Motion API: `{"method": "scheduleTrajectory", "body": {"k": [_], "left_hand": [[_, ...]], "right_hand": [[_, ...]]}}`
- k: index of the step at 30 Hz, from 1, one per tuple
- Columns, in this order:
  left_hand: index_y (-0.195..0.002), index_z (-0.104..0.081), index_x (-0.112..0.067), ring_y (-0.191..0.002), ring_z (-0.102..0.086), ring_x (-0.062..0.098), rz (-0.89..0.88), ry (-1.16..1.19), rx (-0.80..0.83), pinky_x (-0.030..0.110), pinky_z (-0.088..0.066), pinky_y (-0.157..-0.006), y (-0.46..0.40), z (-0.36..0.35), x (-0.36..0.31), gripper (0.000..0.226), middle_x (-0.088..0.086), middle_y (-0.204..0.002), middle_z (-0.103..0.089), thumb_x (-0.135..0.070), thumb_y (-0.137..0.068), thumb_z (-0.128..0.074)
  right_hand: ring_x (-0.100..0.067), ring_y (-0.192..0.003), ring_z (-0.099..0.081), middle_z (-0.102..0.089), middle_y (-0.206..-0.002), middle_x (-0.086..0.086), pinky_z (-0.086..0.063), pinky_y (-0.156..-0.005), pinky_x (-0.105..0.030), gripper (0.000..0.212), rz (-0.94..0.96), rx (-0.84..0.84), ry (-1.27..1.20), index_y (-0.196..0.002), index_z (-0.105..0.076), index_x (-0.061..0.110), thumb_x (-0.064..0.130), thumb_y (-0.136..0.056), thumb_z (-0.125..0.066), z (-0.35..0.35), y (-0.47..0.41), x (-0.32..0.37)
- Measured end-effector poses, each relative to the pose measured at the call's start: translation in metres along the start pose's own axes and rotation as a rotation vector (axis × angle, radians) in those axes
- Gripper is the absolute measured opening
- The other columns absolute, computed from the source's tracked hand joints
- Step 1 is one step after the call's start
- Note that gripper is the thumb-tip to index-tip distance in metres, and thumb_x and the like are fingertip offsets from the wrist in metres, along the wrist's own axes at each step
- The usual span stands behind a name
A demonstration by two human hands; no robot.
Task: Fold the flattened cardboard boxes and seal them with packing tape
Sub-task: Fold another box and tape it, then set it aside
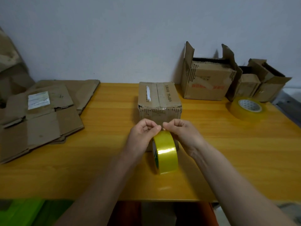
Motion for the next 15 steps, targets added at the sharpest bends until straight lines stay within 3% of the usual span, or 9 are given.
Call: {"method": "scheduleTrajectory", "body": {"k": [6, 10, 15], "left_hand": [[-0.088, -0.061, -0.011, -0.075, -0.064, 0.005, -0.169, -0.162, -0.073, 0.018, -0.052, -0.07, 0.015, -0.005, -0.026, 0.018, 0.0, -0.08, -0.067, -0.002, -0.08, -0.073], [-0.12, -0.045, -0.014, -0.08, -0.071, 0.014, -0.162, -0.142, -0.076, 0.018, -0.053, -0.071, 0.019, -0.01, -0.032, 0.054, 0.008, -0.084, -0.072, 0.0, -0.078, -0.075], [-0.12, -0.05, -0.024, -0.085, -0.07, 0.015, -0.219, -0.253, -0.056, 0.023, -0.056, -0.079, 0.022, -0.016, -0.038, 0.055, 0.005, -0.083, -0.071, -0.003, -0.077, -0.076]], "right_hand": [[-0.011, -0.056, -0.05, -0.053, -0.057, 0.001, -0.042, -0.057, -0.025, 0.028, 0.019, -0.13, -0.094, -0.063, -0.053, 0.015, 0.015, -0.089, -0.065, 0.003, 0.01, 0.0], [-0.014, -0.055, -0.048, -0.05, -0.061, -0.004, -0.042, -0.052, -0.026, 0.027, -0.052, -0.196, -0.184, -0.067, -0.048, 0.015, 0.007, -0.09, -0.059, 0.005, 0.018, -0.002], [-0.016, -0.058, -0.048, -0.049, -0.063, -0.006, -0.044, -0.056, -0.03, 0.028, -0.113, -0.173, -0.343, -0.067, -0.045, 0.013, 0.003, -0.089, -0.058, 0.005, 0.027, -0.003]]}}
Point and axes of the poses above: each hand's wrist, its own y-axis away from the middle knuckle, its own z-axis out of the back of the hand, x = y × z, the point moved 9 cm from there along -y, towards the middle knuckle
